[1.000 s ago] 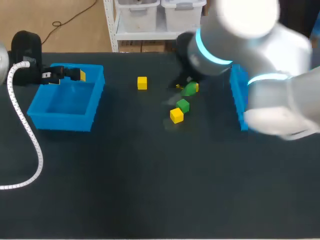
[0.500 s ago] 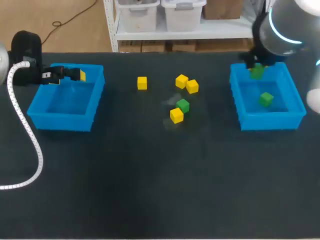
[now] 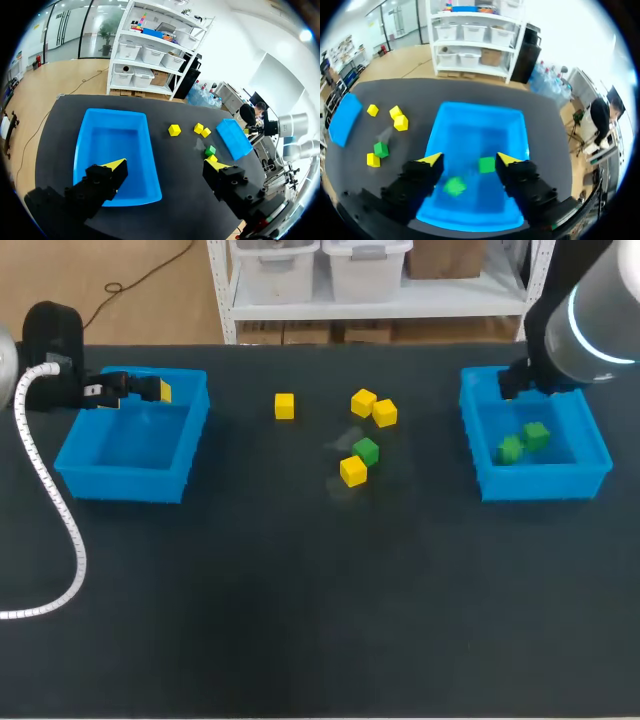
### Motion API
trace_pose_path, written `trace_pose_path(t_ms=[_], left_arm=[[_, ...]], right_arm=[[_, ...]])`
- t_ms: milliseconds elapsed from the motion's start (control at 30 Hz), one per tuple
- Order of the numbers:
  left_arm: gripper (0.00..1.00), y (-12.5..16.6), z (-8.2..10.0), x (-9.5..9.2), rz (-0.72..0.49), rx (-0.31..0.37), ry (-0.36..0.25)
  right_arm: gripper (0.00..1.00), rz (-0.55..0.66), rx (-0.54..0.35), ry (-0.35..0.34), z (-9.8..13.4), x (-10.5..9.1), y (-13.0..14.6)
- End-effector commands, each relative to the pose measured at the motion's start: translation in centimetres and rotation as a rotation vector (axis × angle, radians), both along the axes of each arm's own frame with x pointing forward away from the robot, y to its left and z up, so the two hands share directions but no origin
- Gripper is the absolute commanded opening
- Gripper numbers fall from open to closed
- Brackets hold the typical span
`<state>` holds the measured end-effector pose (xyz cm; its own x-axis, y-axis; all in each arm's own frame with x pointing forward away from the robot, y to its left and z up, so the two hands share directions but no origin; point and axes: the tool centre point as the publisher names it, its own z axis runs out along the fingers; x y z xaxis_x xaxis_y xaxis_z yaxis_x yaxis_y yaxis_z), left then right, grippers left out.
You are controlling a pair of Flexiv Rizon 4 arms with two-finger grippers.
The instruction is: Put the green cubes in the right bin and the yellow cubes in the left bin.
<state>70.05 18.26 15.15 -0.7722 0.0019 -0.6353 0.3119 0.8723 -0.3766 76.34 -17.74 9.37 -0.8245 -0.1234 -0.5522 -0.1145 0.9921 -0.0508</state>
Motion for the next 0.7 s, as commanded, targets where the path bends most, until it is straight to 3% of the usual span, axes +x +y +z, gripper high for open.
trace_pose_path(t_ms=[33,200,400,700], left_arm=[[1.00,0.2,-0.2,0.0,-0.005,-0.009,-0.007],[1.00,0.2,-0.2,0.0,-0.005,-0.009,-0.007],[1.00,0.2,-0.2,0.0,-0.005,-0.009,-0.007],[1.00,0.2,-0.2,0.0,-0.005,-0.009,-0.007]], right_arm=[[1.00,0.053,0.010,-0.117,1.8,-0.8,-1.8],[1.00,0.230,-0.048,-0.200,5.4,-0.2,-1.9],[1.00,0.498,-0.159,-0.261,9.0,0.9,0.9],[1.00,0.892,-0.317,-0.255,8.9,0.8,8.1]])
